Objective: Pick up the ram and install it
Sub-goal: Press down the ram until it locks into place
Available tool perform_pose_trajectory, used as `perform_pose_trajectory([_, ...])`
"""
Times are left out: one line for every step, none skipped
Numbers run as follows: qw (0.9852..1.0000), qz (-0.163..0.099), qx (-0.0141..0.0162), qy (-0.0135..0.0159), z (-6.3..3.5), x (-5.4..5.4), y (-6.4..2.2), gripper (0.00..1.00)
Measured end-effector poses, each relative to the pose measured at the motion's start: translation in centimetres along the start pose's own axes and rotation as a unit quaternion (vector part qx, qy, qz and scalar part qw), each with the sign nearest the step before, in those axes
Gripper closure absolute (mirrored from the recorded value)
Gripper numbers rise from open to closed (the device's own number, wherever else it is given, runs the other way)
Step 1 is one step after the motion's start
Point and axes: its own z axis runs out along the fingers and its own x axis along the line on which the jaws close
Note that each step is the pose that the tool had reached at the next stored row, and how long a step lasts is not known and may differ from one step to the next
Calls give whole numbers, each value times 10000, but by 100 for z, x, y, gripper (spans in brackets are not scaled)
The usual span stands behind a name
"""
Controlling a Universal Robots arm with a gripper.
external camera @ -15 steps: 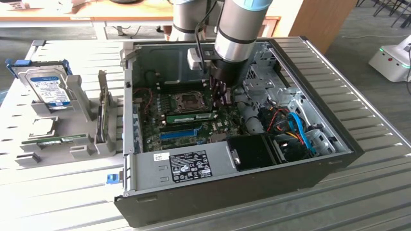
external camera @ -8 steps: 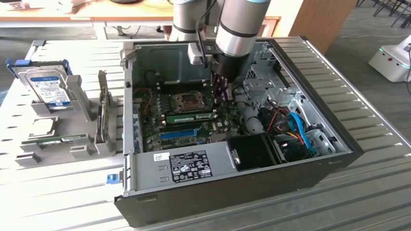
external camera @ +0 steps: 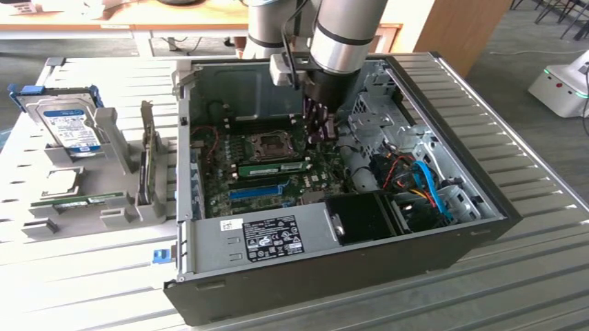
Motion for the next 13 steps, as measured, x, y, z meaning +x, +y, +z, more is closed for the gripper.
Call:
perform_pose_trajectory([10000,0,0,0,0,0,0,89])
perform_pose_trajectory([10000,0,0,0,0,0,0,89])
perform_pose_trajectory([10000,0,0,1,-1,0,0,89])
perform_pose_trajectory([10000,0,0,1,-1,0,0,89])
perform_pose_trajectory([10000,0,0,1,-1,0,0,89])
perform_pose_trajectory([10000,0,0,1,-1,0,2,89])
perform_pose_trajectory([10000,0,0,1,0,1,11,89])
perform_pose_trajectory([10000,-1,0,2,0,1,24,89])
perform_pose_trajectory([10000,0,0,2,2,1,45,89])
perform_pose_trajectory([10000,0,0,2,4,1,72,89])
perform_pose_trajectory([10000,0,-1,2,6,1,103,89])
perform_pose_trajectory([10000,0,-1,2,8,2,135,89])
perform_pose_trajectory([10000,0,-1,2,9,2,164,89])
